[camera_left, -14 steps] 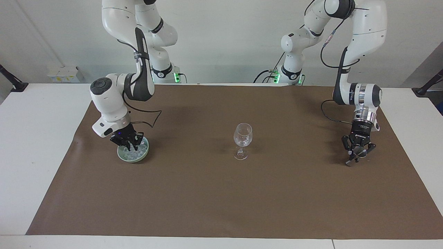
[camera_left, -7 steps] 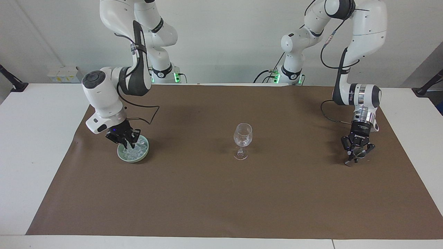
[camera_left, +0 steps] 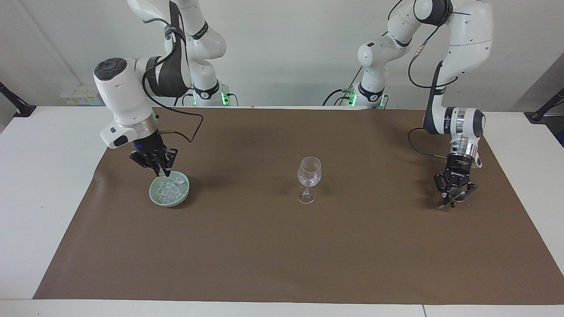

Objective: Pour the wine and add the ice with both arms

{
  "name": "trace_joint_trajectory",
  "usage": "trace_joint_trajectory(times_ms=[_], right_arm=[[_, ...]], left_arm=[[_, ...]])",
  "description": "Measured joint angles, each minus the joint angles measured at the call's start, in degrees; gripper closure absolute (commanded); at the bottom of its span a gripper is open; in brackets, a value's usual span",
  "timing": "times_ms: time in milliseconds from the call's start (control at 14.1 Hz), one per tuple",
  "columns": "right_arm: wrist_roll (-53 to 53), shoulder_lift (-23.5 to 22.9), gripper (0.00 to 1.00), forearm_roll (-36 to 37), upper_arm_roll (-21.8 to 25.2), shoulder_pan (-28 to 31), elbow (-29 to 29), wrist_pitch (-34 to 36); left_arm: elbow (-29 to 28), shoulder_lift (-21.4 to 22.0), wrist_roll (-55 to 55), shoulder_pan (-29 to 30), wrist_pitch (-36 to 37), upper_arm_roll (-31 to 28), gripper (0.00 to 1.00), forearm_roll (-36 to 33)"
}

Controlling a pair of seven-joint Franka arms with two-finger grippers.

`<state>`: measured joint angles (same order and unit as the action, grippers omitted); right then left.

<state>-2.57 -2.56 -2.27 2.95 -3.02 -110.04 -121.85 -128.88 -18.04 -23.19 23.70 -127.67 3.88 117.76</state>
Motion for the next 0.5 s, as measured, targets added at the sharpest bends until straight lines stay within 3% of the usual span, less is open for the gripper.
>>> trace_joint_trajectory(times_ms=[284, 497], right_arm=[[-8.34, 0.18, 1.00, 0.00, -4.69, -0.36, 4.51, 3.68], [-15.11, 0.17, 1.00, 0.00, -8.53, -0.44, 5.68, 3.74]], left_arm=[[0.06, -0.06, -0.01, 0.00, 0.00, -0.02, 0.55, 0.01], [0.09, -0.07, -0.02, 0.00, 0.00, -0.02, 0.54, 0.01]])
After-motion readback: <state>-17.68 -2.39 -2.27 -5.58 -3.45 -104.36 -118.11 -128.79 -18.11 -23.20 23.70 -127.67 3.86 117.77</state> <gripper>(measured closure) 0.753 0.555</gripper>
